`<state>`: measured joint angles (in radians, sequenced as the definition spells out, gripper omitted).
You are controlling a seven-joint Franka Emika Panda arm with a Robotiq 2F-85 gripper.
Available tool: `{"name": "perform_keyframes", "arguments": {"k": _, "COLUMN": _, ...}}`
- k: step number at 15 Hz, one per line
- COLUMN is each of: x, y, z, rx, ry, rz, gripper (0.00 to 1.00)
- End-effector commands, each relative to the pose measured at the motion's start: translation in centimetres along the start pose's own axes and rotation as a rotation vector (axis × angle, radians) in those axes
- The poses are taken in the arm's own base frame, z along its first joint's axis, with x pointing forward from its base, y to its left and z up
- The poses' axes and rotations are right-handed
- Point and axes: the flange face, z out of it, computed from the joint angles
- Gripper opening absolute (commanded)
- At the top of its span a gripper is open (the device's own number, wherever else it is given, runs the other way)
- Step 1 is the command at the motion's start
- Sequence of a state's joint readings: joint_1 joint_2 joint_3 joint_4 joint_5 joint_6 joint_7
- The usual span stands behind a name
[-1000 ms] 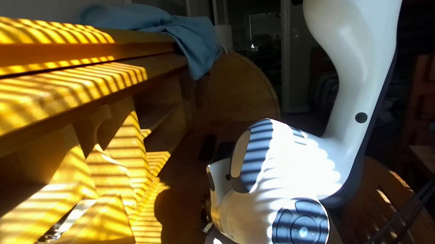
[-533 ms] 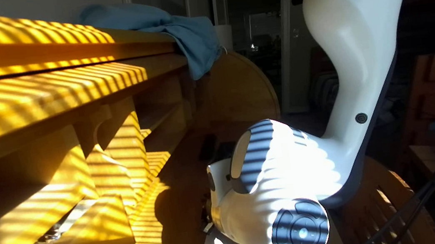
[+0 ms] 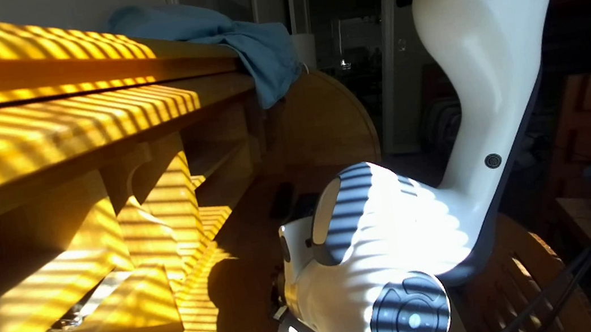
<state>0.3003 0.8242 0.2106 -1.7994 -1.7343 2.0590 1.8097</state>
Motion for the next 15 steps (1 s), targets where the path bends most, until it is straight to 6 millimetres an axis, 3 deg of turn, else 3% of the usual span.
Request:
{"name": "perform_keyframes", "arguments": {"k": 1, "x": 0.7, "y": -1.1, "z": -0.7, "rx": 0.002, "ry": 0.007, "rz": -0.013, "gripper": 0.02}}
{"name": "perform_keyframes", "arguments": {"k": 7, "x": 1.1, "y": -1.9, "z": -1.7, "rx": 0.019, "ry": 0.017, "rz": -0.022, "gripper": 0.02}}
{"name": "perform_keyframes", "arguments": {"k": 13, "x": 1.3, "y": -1.0, "z": -2.2, "rx": 0.058, "ry": -0.034, "rz": 0.001, "gripper": 0.02}}
{"name": "perform_keyframes", "arguments": {"k": 14, "x": 1.3, "y": -0.9, "z": -2.4, "rx": 0.068, "ry": -0.040, "rz": 0.005, "gripper": 0.34}}
{"name": "perform_keyframes", "arguments": {"k": 15, "x": 1.4, "y": -0.8, "z": -2.4, "rx": 0.070, "ry": -0.049, "rz": 0.011, "gripper": 0.09}}
